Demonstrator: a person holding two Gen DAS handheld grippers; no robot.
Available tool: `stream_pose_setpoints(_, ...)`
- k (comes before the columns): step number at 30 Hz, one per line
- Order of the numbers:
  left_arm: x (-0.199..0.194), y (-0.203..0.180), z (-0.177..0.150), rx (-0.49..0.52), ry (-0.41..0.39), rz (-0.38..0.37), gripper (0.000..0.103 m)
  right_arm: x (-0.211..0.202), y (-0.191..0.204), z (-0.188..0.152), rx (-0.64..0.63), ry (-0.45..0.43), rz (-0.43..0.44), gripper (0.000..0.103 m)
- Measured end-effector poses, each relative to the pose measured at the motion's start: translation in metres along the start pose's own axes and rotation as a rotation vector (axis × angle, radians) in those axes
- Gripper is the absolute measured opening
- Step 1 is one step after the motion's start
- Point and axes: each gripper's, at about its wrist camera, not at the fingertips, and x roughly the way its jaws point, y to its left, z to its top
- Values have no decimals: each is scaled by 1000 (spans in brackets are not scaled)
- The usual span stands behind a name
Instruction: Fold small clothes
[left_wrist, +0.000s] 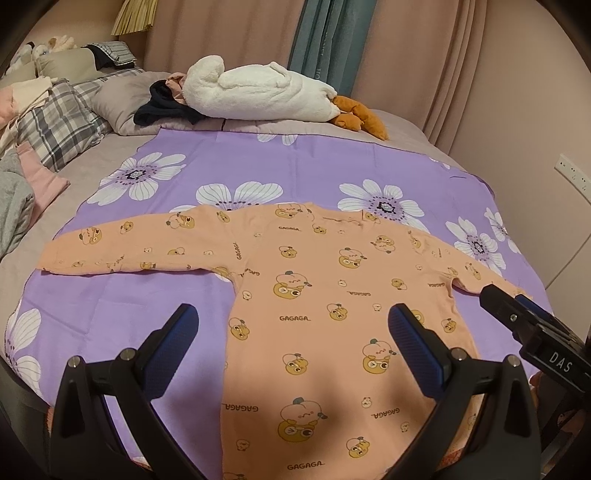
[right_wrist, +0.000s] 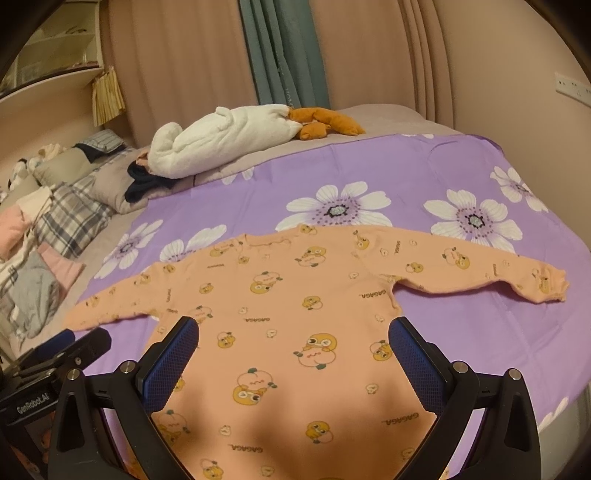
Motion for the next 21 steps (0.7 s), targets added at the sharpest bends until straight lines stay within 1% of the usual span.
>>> stream_pose_setpoints(21, 1, -3, 2, 6, 17, -34, 102, -3, -4, 1, 21, -14, -11, 102)
